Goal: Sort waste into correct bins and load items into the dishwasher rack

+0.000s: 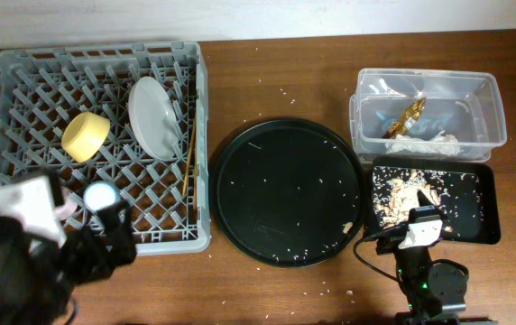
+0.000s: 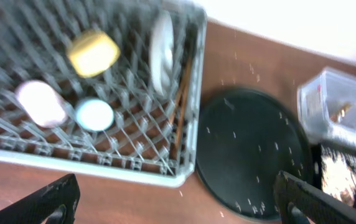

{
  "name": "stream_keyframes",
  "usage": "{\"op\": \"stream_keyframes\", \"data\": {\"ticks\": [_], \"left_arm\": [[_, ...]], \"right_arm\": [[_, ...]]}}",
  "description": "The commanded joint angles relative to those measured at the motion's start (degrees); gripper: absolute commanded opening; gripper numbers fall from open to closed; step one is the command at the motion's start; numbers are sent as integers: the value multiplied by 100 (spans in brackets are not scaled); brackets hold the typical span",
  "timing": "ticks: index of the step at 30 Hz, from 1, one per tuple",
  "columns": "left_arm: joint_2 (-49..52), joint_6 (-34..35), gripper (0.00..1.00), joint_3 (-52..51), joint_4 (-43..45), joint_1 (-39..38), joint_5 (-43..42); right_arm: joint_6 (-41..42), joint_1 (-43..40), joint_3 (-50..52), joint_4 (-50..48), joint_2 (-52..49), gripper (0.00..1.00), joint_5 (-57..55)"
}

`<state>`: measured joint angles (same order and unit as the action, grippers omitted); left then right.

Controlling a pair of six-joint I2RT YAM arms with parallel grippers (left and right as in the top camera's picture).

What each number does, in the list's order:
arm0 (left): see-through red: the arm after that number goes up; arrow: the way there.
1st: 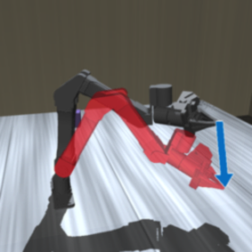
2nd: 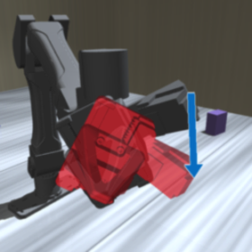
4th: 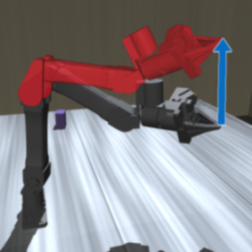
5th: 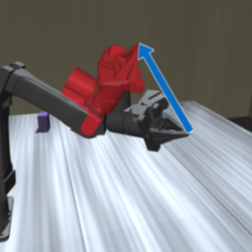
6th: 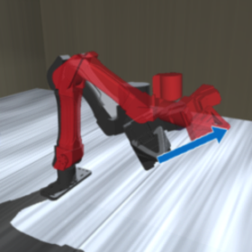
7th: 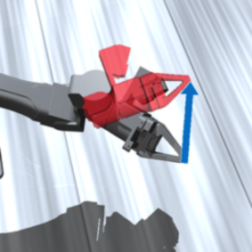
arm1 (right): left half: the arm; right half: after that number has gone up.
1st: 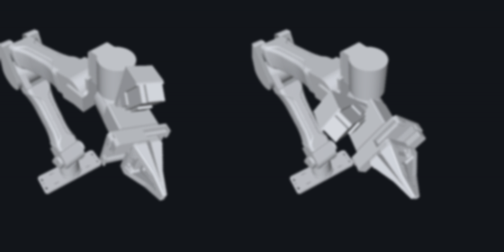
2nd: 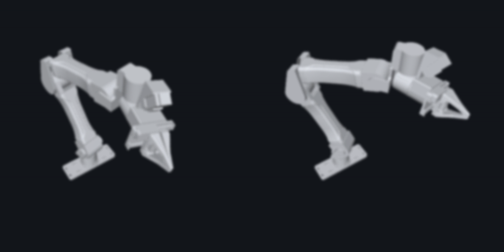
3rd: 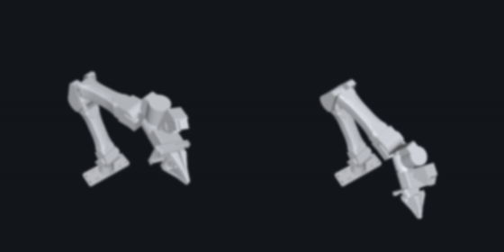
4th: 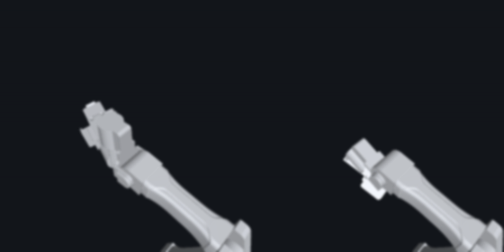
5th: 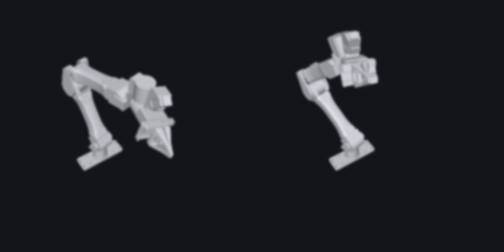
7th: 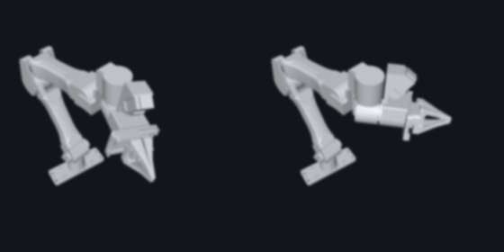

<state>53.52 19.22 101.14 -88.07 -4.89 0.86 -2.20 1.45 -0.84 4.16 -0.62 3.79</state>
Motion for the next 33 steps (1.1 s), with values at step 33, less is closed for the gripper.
{"op": "stream_keyframes", "data": {"ticks": [33], "left_arm": [[-5324,-1735,99,-10061,8365,243,-348]], "right_arm": [[-39,-35,52,-13,42,98,28]]}}
